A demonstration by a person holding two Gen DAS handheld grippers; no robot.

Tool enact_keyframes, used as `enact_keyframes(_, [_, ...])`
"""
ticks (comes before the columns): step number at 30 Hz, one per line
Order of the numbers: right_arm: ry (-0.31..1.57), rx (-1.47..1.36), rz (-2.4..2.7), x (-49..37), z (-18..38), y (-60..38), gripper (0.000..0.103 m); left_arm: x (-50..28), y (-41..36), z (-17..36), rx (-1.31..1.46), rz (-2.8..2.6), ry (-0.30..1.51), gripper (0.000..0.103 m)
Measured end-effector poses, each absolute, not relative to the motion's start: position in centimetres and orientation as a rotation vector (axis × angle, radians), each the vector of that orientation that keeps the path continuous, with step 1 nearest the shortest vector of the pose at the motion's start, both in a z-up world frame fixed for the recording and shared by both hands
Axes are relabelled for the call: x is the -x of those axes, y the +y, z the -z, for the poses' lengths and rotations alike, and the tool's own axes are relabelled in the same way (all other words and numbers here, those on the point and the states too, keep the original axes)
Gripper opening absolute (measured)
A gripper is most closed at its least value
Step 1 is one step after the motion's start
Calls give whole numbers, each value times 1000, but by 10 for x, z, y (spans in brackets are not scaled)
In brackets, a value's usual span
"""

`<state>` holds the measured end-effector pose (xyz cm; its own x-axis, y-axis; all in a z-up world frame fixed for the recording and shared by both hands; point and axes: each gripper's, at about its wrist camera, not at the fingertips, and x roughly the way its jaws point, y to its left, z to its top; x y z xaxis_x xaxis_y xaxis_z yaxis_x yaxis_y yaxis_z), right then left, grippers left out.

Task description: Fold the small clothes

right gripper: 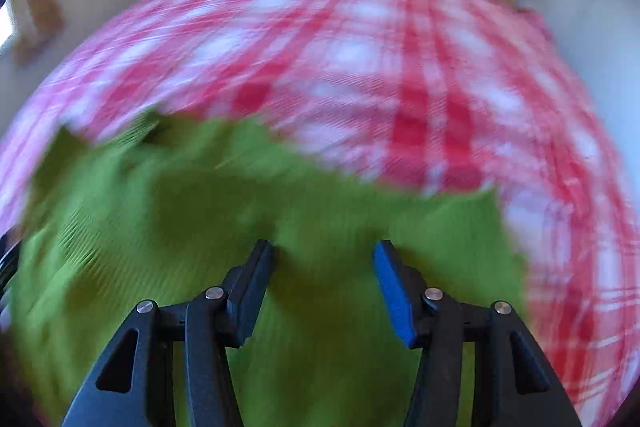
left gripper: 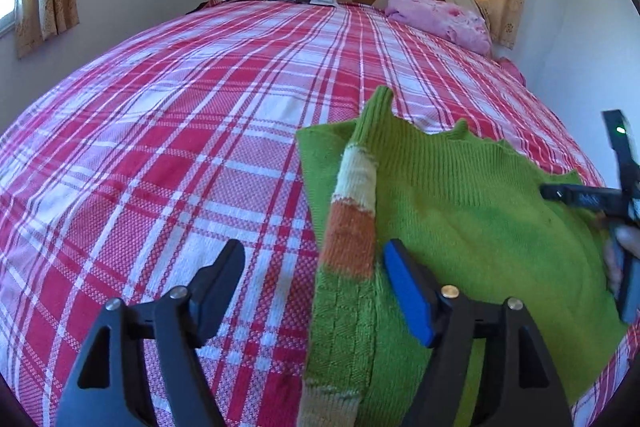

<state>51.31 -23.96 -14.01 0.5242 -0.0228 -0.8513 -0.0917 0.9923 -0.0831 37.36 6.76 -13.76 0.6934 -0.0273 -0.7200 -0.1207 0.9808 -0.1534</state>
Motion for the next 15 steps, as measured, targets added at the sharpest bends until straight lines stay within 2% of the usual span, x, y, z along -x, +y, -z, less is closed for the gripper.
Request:
enact_keyframes(5, [981, 20, -59, -507, 123, -248, 54, -373, 81, 144, 280, -34, 814, 85])
enact_keyframes(9, [978, -64, -275, -460, 105, -225, 55, -373, 83, 145, 296, -28, 811, 85])
enact_keyframes(11, [1008, -34, -408, -433, 107, -202, 55, -373, 81, 146, 287, -33, 813, 89])
enact_keyframes(14, [1039, 154, -459, -407, 125, -164, 55, -374, 80, 147, 281, -34, 819, 91])
enact_keyframes(15, [1023, 200, -439, -406, 131, -158, 58, -374, 81, 147, 280, -35, 821, 91])
